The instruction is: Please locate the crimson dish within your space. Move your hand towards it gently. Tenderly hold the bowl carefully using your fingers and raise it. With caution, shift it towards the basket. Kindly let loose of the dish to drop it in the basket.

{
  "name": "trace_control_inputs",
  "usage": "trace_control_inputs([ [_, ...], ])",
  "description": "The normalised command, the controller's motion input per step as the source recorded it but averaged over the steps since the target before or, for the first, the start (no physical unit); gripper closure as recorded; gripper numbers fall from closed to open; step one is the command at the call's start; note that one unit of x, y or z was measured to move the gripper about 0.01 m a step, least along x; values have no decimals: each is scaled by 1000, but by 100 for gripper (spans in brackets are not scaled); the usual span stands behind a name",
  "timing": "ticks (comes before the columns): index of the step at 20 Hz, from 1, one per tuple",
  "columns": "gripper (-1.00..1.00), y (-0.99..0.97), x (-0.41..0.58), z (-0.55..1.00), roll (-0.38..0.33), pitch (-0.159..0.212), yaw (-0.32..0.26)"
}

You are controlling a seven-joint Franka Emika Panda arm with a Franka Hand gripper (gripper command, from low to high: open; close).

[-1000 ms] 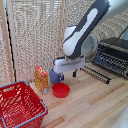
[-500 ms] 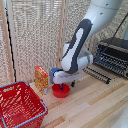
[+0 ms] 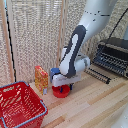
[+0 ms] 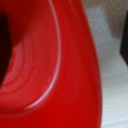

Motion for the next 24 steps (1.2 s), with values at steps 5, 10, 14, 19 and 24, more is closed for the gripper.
trace_control_inputs([
  [5, 100, 0, -37, -39, 0, 23, 5],
  [10, 100, -66, -11, 0, 0, 26, -1],
  [14, 100, -353, 5, 410, 39, 71, -4],
  [19, 100, -319, 31, 1000, 31, 19, -42],
  [24, 100, -151, 94, 1000, 18, 34, 2],
])
